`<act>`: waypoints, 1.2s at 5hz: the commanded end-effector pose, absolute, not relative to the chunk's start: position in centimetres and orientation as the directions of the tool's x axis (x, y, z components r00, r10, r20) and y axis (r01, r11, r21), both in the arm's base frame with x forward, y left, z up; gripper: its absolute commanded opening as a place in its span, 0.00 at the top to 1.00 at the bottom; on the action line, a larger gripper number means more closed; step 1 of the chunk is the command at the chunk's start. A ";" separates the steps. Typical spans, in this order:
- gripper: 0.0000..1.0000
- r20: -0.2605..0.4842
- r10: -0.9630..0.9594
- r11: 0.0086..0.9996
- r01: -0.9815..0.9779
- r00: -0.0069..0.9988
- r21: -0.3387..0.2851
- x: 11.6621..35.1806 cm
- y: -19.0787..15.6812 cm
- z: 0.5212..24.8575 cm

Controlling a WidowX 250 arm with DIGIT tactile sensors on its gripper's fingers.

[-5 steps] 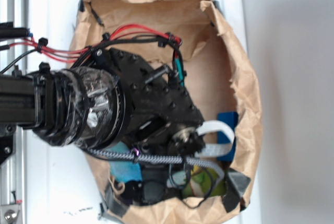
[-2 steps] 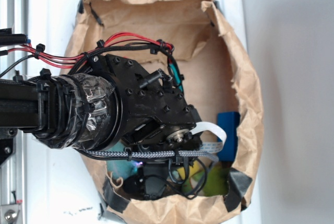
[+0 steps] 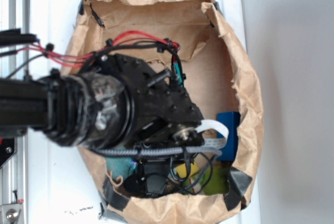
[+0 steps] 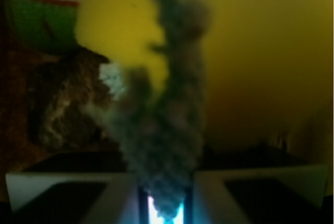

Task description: Grab the blue cloth.

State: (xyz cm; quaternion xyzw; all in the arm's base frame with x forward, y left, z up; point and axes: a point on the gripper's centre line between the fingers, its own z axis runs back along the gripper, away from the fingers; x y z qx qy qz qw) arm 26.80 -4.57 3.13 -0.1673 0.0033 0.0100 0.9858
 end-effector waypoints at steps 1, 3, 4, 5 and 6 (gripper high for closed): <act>1.00 0.097 0.199 0.939 -0.162 0.975 -0.303 29.9 0.4 9.1; 1.00 0.212 0.264 0.952 -0.219 0.941 -0.215 29.6 1.8 12.4; 1.00 0.293 0.268 0.961 -0.233 0.918 -0.151 28.3 0.9 14.5; 1.00 0.318 0.279 0.959 -0.248 0.906 -0.136 27.4 0.6 16.4; 1.00 0.266 0.239 0.969 -0.213 0.934 -0.122 26.8 0.0 17.7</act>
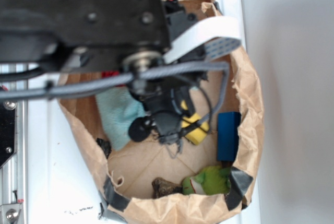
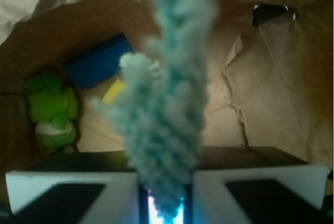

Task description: Grab the blue cloth.

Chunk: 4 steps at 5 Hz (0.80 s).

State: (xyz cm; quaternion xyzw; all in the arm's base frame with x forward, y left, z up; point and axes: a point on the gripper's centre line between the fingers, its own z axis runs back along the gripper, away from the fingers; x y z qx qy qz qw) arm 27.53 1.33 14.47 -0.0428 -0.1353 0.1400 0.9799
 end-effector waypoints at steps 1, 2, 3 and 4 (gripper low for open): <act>1.00 0.231 0.232 0.971 -0.213 0.945 -0.105 26.7 -0.2 18.7; 1.00 0.258 0.226 0.973 -0.202 0.939 -0.114 26.7 -0.3 19.0; 1.00 0.268 0.233 0.968 -0.198 0.935 -0.154 26.7 -0.4 19.0; 1.00 0.254 0.258 0.965 -0.237 0.932 -0.113 27.1 -0.6 18.3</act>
